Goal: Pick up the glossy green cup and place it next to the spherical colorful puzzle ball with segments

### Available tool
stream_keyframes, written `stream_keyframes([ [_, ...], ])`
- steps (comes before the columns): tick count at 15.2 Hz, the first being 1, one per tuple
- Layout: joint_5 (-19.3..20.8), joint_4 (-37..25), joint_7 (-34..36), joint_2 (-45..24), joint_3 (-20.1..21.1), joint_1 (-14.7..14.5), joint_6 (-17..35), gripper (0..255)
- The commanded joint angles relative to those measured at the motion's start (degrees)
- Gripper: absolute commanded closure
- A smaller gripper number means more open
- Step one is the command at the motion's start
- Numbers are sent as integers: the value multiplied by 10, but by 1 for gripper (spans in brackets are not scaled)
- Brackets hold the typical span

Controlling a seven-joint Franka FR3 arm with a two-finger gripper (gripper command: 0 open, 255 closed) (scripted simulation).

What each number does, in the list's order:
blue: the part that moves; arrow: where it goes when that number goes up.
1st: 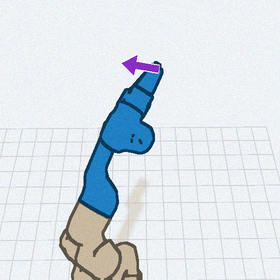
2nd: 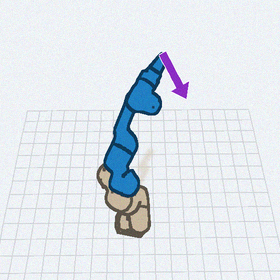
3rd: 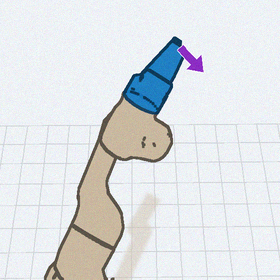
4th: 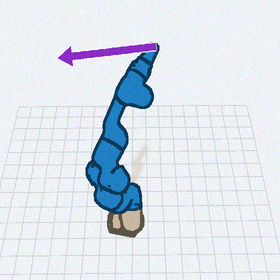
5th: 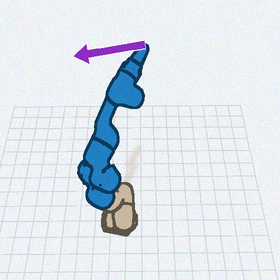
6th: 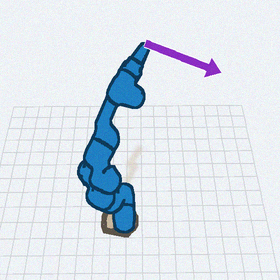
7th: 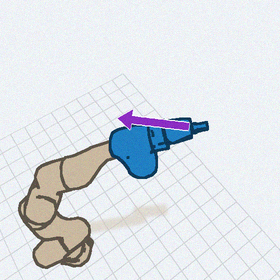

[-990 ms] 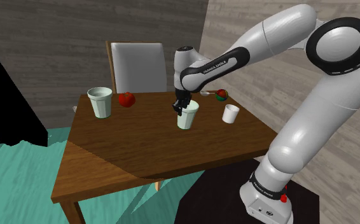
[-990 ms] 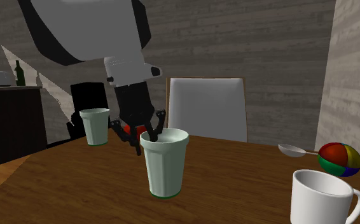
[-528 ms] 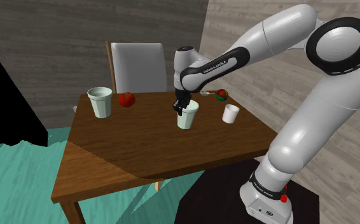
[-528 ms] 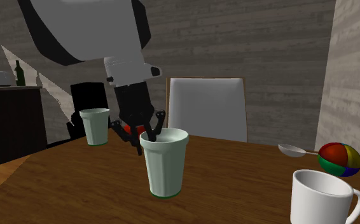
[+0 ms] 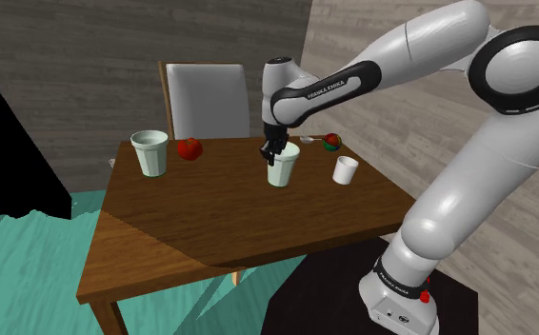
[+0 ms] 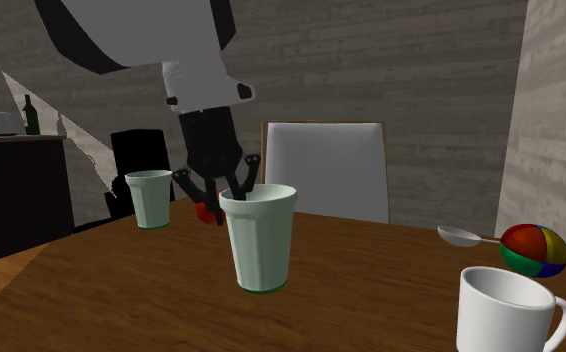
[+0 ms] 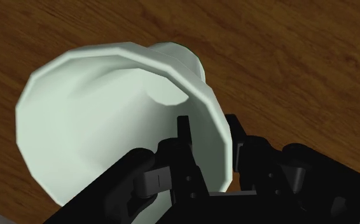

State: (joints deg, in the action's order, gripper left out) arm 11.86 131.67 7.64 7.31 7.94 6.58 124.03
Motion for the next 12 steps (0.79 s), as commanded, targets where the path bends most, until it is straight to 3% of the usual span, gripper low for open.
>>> stream_keyframes([
  [1,-3,-9,-3,6,0,-1,-15,255],
  [12,-16,-65,-24,36,-1,-3,-99,255],
])
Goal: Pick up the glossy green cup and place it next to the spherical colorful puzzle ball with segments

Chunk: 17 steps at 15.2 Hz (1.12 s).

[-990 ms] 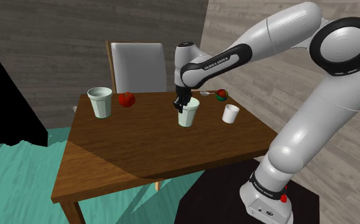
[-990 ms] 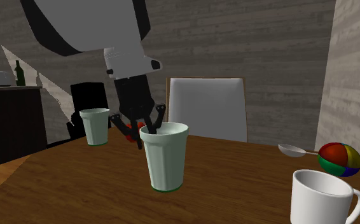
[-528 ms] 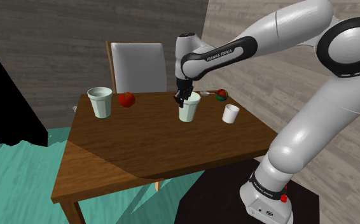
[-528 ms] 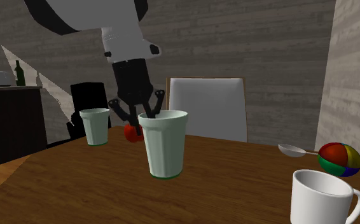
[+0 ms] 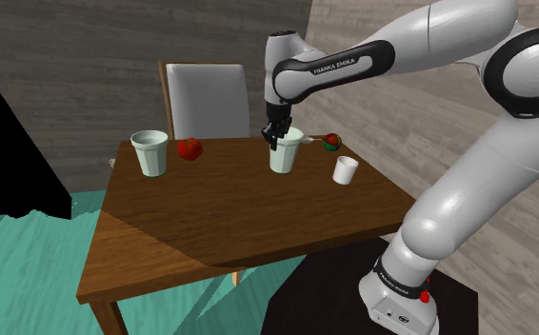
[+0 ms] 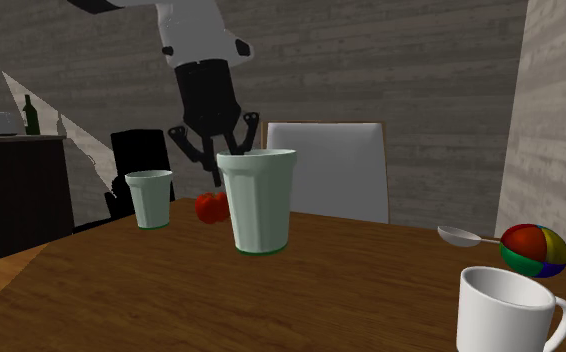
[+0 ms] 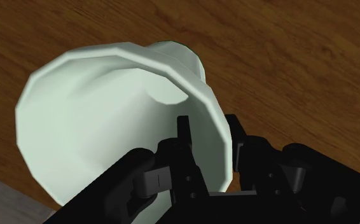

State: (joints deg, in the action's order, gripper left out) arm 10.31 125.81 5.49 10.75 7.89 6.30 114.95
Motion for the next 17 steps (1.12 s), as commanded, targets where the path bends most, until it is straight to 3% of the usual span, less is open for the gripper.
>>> stream_keyframes([
  [1,-2,-12,-4,4,0,0,-16,255],
  [17,-10,-121,-26,18,-1,-1,-136,255],
])
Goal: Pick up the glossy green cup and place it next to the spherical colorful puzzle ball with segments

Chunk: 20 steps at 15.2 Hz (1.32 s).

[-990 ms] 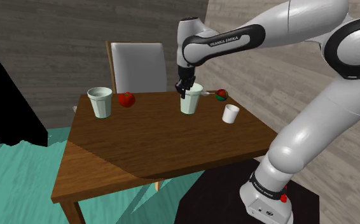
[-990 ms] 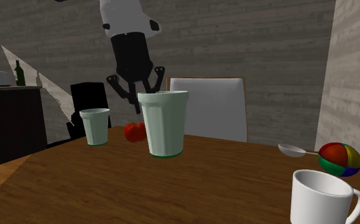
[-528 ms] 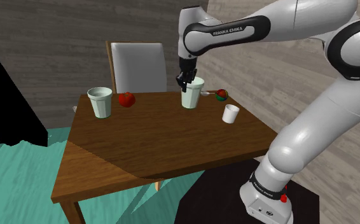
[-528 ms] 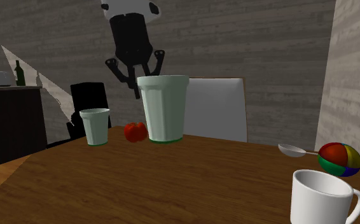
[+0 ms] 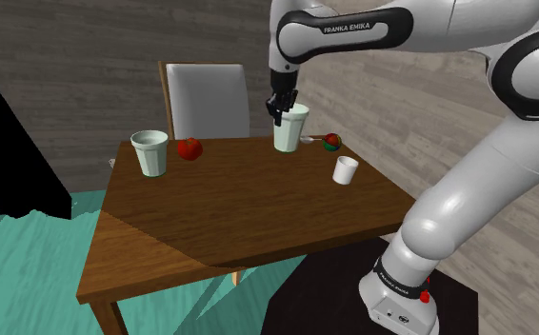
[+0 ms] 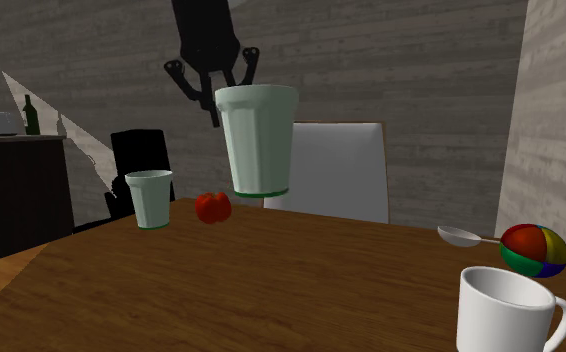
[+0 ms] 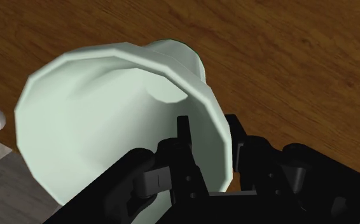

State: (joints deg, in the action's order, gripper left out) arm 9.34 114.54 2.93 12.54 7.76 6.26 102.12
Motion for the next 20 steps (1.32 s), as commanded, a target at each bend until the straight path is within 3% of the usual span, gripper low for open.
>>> stream_keyframes([
  [1,-1,-16,-1,0,1,0,-16,255],
  [7,-1,-59,-7,-3,1,0,-55,255],
  [20,19,-39,-186,9,-114,72,-15,255],
])
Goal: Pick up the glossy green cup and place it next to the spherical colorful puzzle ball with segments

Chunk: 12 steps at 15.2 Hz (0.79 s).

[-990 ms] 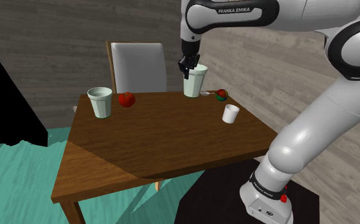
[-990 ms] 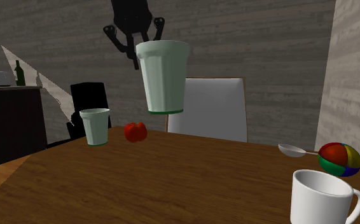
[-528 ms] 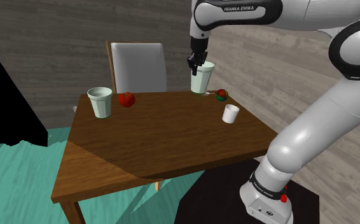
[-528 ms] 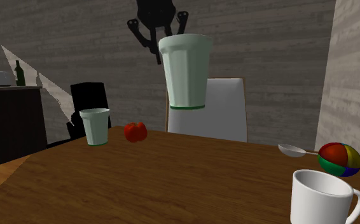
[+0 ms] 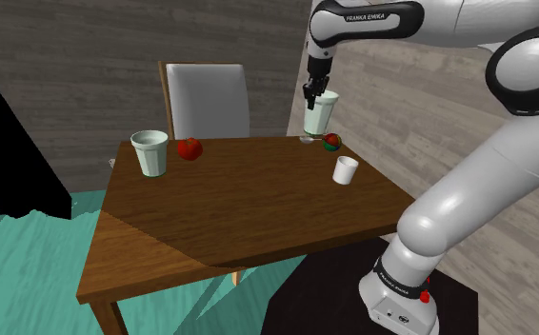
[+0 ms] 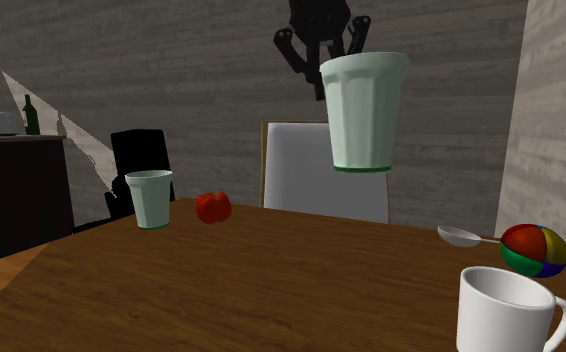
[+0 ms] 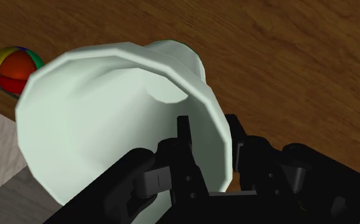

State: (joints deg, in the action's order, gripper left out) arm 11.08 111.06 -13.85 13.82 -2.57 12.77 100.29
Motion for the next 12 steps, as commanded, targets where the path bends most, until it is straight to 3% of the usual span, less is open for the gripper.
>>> stream_keyframes([
  [1,3,-7,-32,-7,-20,12,6,255],
  [12,-8,-85,-187,-82,-114,73,31,255],
])
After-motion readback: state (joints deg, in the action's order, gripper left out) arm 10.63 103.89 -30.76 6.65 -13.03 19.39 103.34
